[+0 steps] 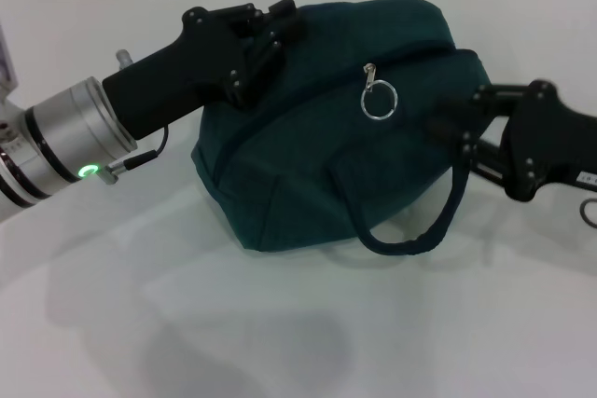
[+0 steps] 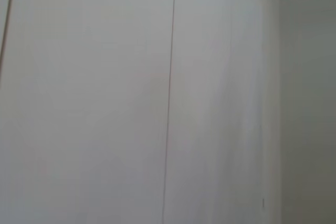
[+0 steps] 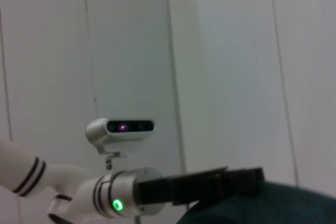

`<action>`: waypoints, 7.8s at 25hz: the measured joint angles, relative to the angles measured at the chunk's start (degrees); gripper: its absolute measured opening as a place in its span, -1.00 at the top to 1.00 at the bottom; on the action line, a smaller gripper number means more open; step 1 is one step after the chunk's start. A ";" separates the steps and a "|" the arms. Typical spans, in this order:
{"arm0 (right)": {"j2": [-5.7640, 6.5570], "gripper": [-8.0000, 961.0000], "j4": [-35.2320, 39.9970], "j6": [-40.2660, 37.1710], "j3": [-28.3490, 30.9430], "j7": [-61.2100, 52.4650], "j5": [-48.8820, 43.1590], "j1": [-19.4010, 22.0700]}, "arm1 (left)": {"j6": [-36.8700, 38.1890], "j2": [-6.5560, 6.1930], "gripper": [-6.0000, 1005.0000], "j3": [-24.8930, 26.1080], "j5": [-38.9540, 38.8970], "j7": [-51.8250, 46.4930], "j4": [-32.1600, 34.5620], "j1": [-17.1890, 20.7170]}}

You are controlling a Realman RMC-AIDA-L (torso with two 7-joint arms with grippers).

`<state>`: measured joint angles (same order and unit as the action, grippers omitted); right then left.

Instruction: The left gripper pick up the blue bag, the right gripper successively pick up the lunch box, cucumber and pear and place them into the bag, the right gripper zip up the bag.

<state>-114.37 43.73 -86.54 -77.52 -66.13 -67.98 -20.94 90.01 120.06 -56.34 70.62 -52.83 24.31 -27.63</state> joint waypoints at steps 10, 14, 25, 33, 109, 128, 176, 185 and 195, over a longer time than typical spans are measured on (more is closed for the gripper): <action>-0.99 0.10 -0.29 3.21 0.10 -5.05 -1.09 -0.74 | 0.21 0.09 0.74 -1.66 -0.45 3.36 -0.75 -0.17; -1.23 -0.29 -2.63 4.42 -0.11 -5.97 -0.51 -2.75 | 0.67 0.09 0.74 -2.08 -0.68 4.28 -0.76 -0.34; -1.03 -0.31 -7.25 4.91 -0.61 -7.66 -0.83 -7.74 | 1.84 -0.08 0.73 -2.11 -0.75 5.63 -0.76 -0.36; -0.43 -0.01 -6.54 4.98 -0.28 -9.63 -3.19 -8.06 | 1.78 -0.17 0.73 -1.83 -0.84 6.59 -0.74 -0.46; -0.46 0.66 -16.55 13.85 14.26 22.33 -1.66 -2.80 | 1.64 -0.19 0.67 -4.83 -1.00 -7.23 -1.20 -3.31; 1.61 -0.26 -14.24 -8.23 20.96 16.25 -4.00 -1.72 | 7.52 -0.56 -0.02 -4.14 -5.87 -1.81 -5.06 0.82; -1.56 -0.24 -20.01 -14.13 21.29 22.23 -7.28 -7.80 | 12.04 -0.36 -0.64 -7.47 -4.00 11.88 -9.68 6.14; -1.63 -0.24 -20.15 -14.19 21.09 22.42 -6.77 -7.50 | 12.03 -0.38 -0.64 -7.46 -4.00 11.88 -9.46 6.47; -1.72 -0.24 -22.34 -14.45 21.00 24.27 -5.26 -8.04 | 12.03 -0.53 -0.64 -7.46 -4.00 11.87 -9.47 6.99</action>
<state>-116.09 21.39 -100.99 -56.52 -41.86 -73.23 -28.98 102.04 119.53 -63.80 66.62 -40.96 14.84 -20.64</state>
